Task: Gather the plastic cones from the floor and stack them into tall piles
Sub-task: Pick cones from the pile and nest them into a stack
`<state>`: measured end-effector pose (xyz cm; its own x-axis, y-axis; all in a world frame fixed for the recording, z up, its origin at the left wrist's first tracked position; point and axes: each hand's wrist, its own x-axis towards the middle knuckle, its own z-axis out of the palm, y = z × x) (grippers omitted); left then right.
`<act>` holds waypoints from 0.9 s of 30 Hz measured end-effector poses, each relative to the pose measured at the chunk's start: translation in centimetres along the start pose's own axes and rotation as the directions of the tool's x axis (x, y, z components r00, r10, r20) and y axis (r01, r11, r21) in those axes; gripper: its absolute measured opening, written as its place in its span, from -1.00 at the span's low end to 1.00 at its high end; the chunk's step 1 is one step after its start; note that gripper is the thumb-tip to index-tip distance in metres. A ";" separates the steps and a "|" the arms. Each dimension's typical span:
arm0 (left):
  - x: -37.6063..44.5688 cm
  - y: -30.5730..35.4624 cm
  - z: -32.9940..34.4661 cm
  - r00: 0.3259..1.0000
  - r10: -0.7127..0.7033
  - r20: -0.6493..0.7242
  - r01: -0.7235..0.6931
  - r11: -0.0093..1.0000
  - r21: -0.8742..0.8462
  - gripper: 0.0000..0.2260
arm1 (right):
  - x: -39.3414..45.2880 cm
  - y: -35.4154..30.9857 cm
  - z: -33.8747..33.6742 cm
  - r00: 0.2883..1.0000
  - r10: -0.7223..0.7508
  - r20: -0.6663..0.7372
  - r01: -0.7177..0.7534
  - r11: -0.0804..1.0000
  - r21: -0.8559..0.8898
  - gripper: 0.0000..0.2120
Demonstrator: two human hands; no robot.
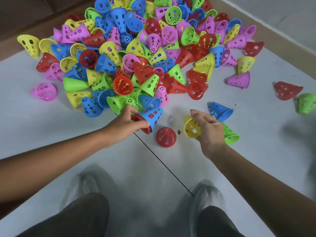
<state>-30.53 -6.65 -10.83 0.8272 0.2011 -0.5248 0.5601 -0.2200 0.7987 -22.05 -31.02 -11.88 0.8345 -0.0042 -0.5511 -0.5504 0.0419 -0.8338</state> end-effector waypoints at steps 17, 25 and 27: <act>-0.2 1.9 5.1 0.970 0.240 0.039 -0.237 0.969 -0.065 -0.49 | -4.7 0.2 -3.4 0.958 0.243 0.154 -0.268 0.948 0.170 -0.78; -0.2 -0.2 5.0 0.932 0.280 0.232 -0.304 0.950 0.073 -0.33 | -5.3 0.7 -4.2 0.956 0.193 0.220 -0.219 0.970 0.102 -0.58; -0.4 -0.4 4.6 0.927 0.285 0.244 -0.318 0.942 0.109 -0.32 | -5.7 0.8 -4.2 0.964 0.175 0.199 -0.198 0.975 0.105 -0.32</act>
<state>-30.90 -11.01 -12.30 0.9373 -0.1094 -0.3309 0.2694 -0.3750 0.8870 -27.35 -35.19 -9.58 0.7139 0.2017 -0.6705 -0.6989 0.1465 -0.7001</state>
